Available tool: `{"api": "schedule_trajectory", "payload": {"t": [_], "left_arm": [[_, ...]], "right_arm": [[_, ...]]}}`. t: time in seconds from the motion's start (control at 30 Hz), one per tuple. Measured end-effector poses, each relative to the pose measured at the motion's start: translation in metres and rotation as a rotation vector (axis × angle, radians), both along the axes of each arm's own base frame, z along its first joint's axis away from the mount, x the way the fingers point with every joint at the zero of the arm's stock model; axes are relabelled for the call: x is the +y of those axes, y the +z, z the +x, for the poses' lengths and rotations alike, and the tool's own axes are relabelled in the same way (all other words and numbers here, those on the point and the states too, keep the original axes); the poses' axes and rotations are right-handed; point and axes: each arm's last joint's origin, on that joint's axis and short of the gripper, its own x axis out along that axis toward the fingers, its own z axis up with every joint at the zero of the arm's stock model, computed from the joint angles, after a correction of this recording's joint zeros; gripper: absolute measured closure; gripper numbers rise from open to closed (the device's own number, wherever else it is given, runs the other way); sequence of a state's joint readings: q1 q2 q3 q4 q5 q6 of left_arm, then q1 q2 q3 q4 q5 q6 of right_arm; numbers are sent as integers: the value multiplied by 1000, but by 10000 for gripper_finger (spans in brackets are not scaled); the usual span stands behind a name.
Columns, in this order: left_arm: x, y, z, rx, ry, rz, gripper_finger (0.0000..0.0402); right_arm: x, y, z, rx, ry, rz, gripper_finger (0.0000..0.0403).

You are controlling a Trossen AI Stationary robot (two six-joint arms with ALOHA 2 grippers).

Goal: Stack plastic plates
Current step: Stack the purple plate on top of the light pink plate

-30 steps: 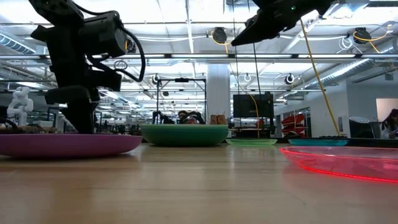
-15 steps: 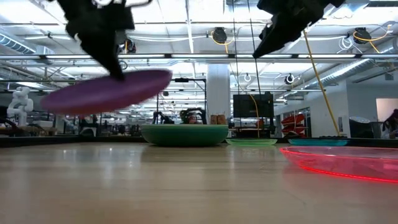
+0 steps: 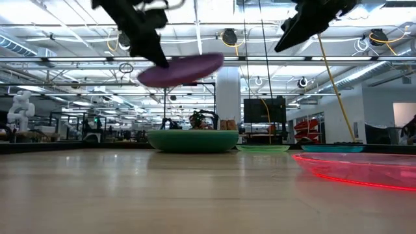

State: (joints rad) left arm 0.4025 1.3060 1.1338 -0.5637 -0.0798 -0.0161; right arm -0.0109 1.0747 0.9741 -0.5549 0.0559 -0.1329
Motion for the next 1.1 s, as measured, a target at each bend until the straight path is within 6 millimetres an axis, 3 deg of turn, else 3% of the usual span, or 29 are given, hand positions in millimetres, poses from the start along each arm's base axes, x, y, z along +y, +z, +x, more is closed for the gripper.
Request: {"api": "schedule_trajectory", "payload": {"t": [0.23, 0.5, 0.73, 1.1], "left_arm": [[56, -26, 20, 99, 120, -32, 392], [99, -43, 33, 162, 198, -69, 392], [109, -54, 45, 190, 195, -82, 375], [109, -57, 45, 207, 199, -94, 368]], "right_arm": [[9, 1, -8, -37, 48, -8, 291], [8, 1, -16, -60, 42, -4, 291], [8, 0, -17, -65, 40, -2, 291], [8, 2, -16, -87, 47, -9, 291]]}}
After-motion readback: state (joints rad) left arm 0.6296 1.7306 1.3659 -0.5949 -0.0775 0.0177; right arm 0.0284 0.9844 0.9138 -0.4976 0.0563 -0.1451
